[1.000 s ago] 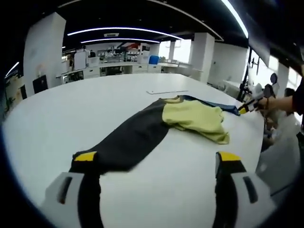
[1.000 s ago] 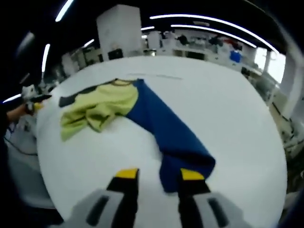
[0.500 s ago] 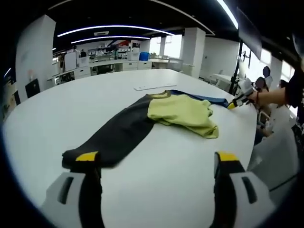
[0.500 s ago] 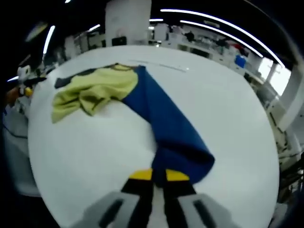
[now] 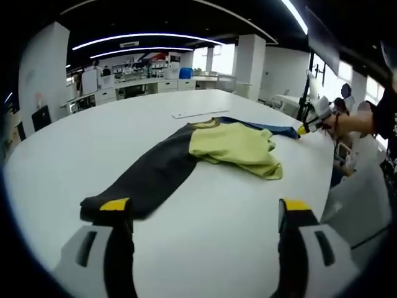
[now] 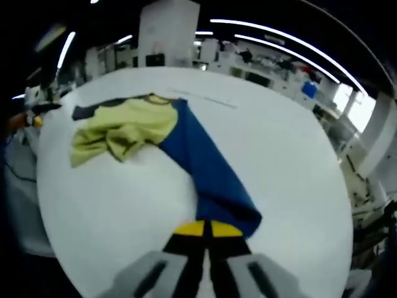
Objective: Fold the garment on the visible template until the final outline fits inside the template.
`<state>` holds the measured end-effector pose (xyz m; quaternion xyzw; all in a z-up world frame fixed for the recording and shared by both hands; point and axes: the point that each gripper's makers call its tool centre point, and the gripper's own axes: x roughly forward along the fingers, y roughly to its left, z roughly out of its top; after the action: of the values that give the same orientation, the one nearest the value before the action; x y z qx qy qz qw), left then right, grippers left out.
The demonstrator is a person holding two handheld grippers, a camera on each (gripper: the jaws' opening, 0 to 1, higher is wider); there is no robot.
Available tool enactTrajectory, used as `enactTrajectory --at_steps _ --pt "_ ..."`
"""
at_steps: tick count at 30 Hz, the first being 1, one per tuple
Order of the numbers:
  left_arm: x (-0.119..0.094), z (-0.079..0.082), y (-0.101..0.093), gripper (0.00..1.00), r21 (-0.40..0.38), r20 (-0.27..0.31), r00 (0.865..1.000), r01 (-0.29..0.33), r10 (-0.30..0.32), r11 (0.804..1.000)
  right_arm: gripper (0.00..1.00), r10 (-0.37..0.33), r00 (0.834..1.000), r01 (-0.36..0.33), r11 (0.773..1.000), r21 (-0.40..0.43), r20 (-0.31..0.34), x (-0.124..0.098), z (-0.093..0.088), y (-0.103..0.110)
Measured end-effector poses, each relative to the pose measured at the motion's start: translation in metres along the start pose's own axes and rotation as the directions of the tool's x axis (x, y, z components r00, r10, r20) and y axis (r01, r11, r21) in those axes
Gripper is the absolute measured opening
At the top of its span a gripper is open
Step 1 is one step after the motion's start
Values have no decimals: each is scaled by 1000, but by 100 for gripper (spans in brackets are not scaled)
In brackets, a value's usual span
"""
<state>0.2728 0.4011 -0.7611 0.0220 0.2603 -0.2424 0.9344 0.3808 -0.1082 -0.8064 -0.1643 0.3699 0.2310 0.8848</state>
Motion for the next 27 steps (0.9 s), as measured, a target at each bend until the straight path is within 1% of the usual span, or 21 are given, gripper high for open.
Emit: enactTrajectory --at_steps 3,4,6,8,10,11,12,13,14,16,17,18,19,20,21,22,23,24,25,26,27 --pt "1 0 -1 94 -5 3 1000 -4 4 1000 0 1 999 -1 1000 12 38 -12 13 -2" --pt "2 0 -2 94 -6 5 1000 -4 4 1000 0 0 999 -1 1000 16 50 -15 18 -7" --pt "3 0 -3 94 -10 7 1000 -1 1 1000 0 -6 998 5 1000 17 60 -19 24 -11" --pt "3 0 -5 94 -10 6 1000 2 -2 1000 0 -12 997 9 999 37 76 -24 31 -13" --pt "5 1 -9 94 -3 4 1000 6 -6 1000 0 -5 994 -5 996 86 113 -27 39 -16" --pt "5 1 -9 94 -2 5 1000 8 -8 1000 0 -3 992 -14 991 132 129 -28 43 -19" --pt "5 1 -10 94 -2 6 1000 9 -9 1000 0 -2 990 -19 988 153 139 -28 45 -22" --pt "5 2 -10 94 -4 8 1000 10 -10 1000 0 -17 987 -15 981 193 161 -30 49 -29" --pt "5 2 -10 94 -4 10 1000 10 -10 1000 0 -22 986 -14 978 209 167 -31 50 -31" --pt "5 3 -10 94 -3 14 1000 11 -11 1000 0 -41 977 -23 954 300 207 -34 56 -42" --pt "5 3 -10 94 -2 15 1000 11 -11 1000 0 -58 972 -32 929 370 229 -37 58 -49" --pt "5 3 -10 94 -1 15 1000 11 -11 1000 0 -68 967 -43 906 422 245 -38 60 -53" --pt "4 3 -10 94 0 16 1000 10 -10 1000 0 -89 958 -65 857 511 272 -40 61 -61" --pt "4 3 -10 94 0 16 1000 10 -10 1000 0 -102 952 -86 815 573 288 -40 61 -67" --pt "4 3 -10 94 -2 15 1000 9 -9 1000 0 -115 944 -118 758 642 310 -40 60 -75" --pt "4 3 -11 94 -5 15 1000 10 -10 1000 0 -135 938 -124 731 671 321 -40 57 -82" --pt "4 2 -11 94 -6 15 1000 9 -9 1000 0 -149 935 -125 709 694 322 -40 55 -87" --pt "4 2 -11 94 -6 14 1000 10 -10 1000 0 -157 937 -113 710 695 312 -39 51 -91" --pt "4 1 -11 94 -3 12 1000 10 -10 1000 0 -173 941 -85 710 699 291 -37 44 -98" --pt "4 1 -11 94 -2 10 1000 12 -12 1000 0 -186 944 -65 704 707 272 -37 41 -97" --pt "4 1 -12 94 -2 8 1000 13 -13 1000 0 -189 944 -63 702 709 271 -36 40 -98"
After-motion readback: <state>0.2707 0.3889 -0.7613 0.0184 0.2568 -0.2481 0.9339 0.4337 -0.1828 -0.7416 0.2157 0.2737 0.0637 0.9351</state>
